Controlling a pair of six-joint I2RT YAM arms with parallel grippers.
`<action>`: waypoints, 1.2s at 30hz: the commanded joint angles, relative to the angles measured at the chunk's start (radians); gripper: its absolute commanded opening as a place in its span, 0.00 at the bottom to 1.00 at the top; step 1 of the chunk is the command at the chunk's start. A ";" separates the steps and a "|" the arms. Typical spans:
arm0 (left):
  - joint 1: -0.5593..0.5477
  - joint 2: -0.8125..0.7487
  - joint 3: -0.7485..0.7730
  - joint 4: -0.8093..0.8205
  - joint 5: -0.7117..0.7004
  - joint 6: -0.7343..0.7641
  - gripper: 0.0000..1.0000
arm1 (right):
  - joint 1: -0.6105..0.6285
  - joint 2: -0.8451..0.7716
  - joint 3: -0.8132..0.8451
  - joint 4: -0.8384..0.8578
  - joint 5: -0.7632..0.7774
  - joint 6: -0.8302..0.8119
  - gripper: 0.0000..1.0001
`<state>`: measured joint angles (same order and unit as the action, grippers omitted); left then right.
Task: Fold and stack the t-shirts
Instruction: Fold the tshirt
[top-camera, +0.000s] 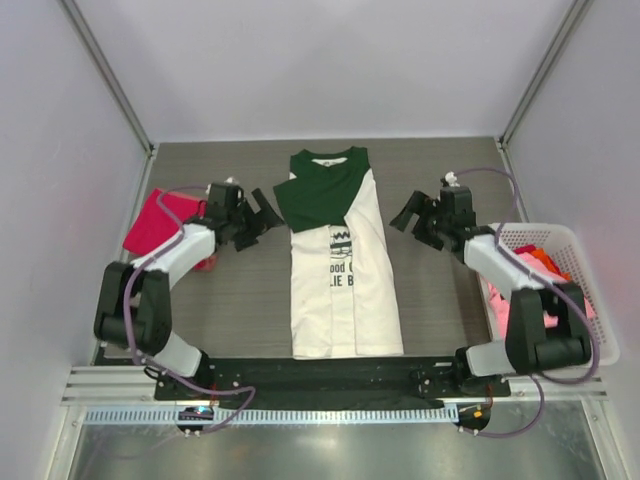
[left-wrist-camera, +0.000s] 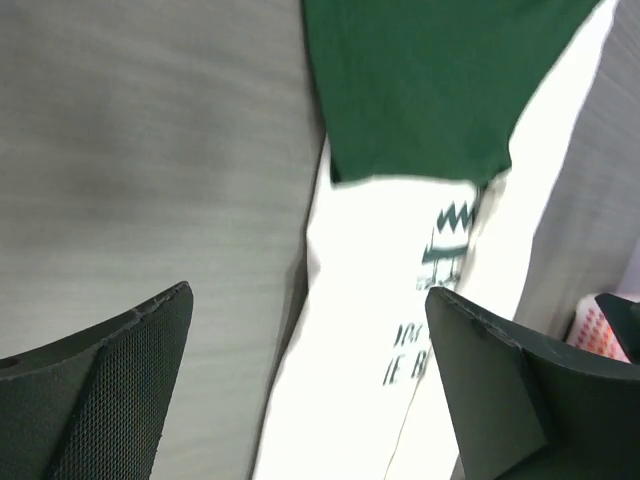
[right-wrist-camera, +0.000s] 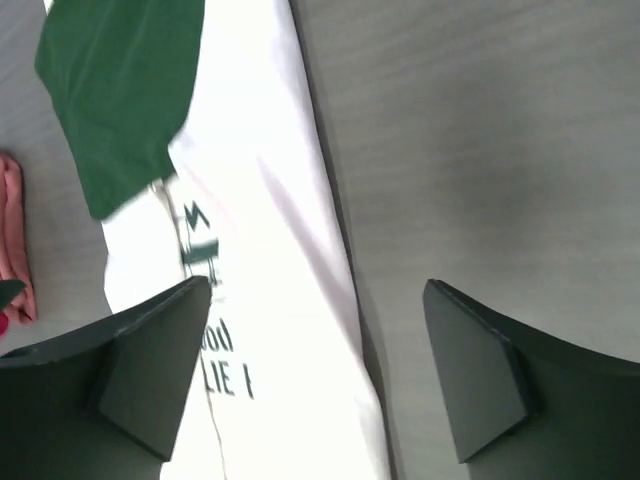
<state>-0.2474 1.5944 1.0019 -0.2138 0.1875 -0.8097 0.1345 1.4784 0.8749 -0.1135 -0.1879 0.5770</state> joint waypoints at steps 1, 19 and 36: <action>-0.015 -0.161 -0.144 0.044 0.092 -0.011 1.00 | 0.014 -0.218 -0.155 -0.104 0.033 -0.055 0.90; -0.532 -0.734 -0.574 -0.180 -0.167 -0.295 0.89 | 0.508 -0.634 -0.395 -0.563 0.271 0.306 0.62; -0.928 -0.593 -0.618 -0.113 -0.365 -0.529 0.65 | 0.882 -0.488 -0.404 -0.653 0.416 0.549 0.58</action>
<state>-1.1511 0.9791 0.3939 -0.3832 -0.1349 -1.2877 0.9779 0.9306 0.4408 -0.7326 0.1463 1.0531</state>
